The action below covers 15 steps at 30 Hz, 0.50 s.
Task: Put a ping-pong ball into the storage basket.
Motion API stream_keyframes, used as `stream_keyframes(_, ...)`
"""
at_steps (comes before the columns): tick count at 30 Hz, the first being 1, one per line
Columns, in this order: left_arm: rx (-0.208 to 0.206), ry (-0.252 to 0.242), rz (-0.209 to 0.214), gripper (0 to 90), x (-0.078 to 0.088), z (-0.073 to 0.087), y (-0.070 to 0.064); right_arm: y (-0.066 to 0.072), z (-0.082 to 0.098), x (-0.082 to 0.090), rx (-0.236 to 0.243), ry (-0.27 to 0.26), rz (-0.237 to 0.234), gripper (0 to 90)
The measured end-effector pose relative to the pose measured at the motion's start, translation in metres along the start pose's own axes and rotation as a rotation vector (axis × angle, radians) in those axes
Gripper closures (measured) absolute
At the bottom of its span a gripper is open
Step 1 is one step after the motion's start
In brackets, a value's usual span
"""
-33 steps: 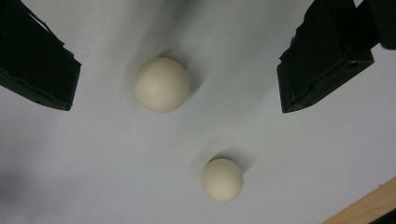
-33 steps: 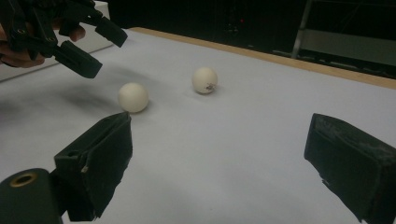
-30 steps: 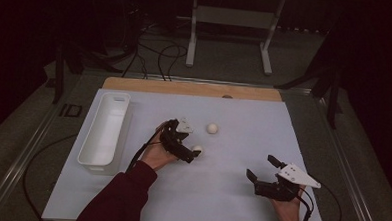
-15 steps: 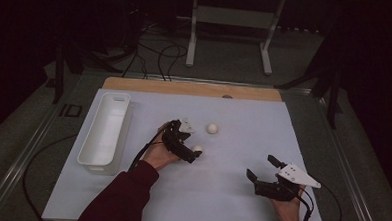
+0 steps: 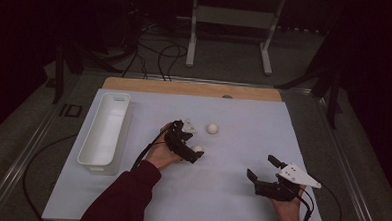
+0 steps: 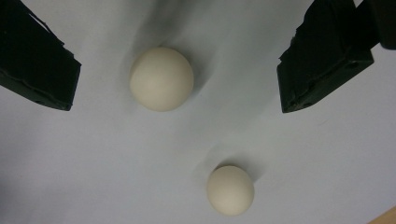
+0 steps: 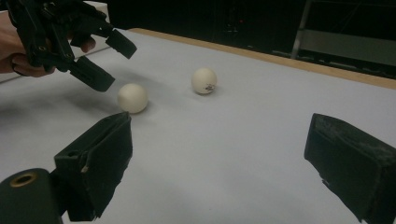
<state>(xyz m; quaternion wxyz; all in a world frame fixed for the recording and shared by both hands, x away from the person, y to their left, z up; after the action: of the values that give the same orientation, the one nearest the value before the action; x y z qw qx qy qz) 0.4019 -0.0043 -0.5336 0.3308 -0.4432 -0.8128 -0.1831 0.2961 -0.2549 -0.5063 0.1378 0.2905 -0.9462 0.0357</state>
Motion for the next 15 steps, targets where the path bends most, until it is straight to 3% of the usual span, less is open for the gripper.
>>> stream_keyframes(15,0.0,0.032,0.007,0.0,-0.0097,0.0024,-0.0012,-0.0001,0.0,0.0004,0.002,-0.001,0.0,7.6)
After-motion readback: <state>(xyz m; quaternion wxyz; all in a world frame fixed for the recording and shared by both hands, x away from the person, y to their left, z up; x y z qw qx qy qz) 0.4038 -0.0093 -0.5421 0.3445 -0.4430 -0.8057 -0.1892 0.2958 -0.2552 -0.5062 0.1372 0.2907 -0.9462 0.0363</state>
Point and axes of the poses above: each handheld gripper's, and its own axes: x roughly backward along the jaws, z roughly out of its underside, y roughly to its left, the point moved 7 cm from there along -x, roughly forward along the jaws, and after that the axes turned 2 degrees about -y, right-handed, at the moved point
